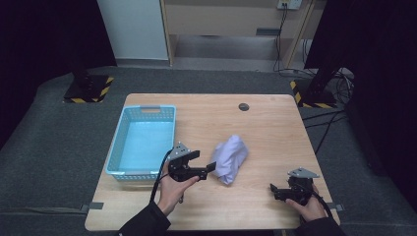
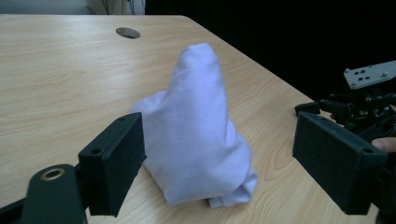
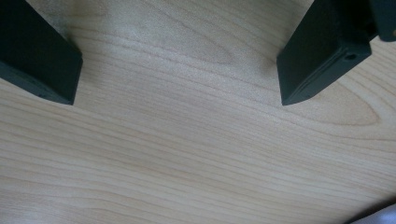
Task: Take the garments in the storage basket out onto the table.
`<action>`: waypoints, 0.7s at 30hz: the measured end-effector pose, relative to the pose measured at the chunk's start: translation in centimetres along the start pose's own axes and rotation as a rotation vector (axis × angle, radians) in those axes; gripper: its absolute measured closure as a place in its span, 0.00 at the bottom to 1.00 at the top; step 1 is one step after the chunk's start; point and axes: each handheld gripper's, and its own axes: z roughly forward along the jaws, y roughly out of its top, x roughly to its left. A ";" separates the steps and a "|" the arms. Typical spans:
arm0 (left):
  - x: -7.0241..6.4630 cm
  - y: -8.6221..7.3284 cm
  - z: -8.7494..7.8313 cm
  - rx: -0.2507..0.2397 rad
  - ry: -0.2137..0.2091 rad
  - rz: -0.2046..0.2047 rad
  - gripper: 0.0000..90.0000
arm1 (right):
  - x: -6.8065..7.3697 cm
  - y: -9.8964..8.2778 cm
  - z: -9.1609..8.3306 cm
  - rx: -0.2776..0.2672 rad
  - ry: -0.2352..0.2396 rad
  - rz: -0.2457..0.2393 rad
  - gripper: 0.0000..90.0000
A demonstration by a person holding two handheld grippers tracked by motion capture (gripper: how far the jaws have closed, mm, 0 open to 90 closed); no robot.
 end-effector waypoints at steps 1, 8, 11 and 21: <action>0.0 -0.1 0.0 0.003 0.005 0.004 0.18 | 0.0 0.0 0.0 0.000 0.000 0.002 0.00; 0.0 -0.9 -0.2 0.017 0.021 0.022 0.18 | 0.0 0.0 0.0 0.000 0.000 0.000 0.00; 0.0 -1.2 -0.4 0.020 0.023 0.023 0.18 | 0.0 0.0 0.0 0.000 0.000 0.000 0.00; -0.1 -2.1 -0.8 0.029 0.034 0.047 0.18 | 0.0 0.0 0.0 0.000 0.000 0.001 0.00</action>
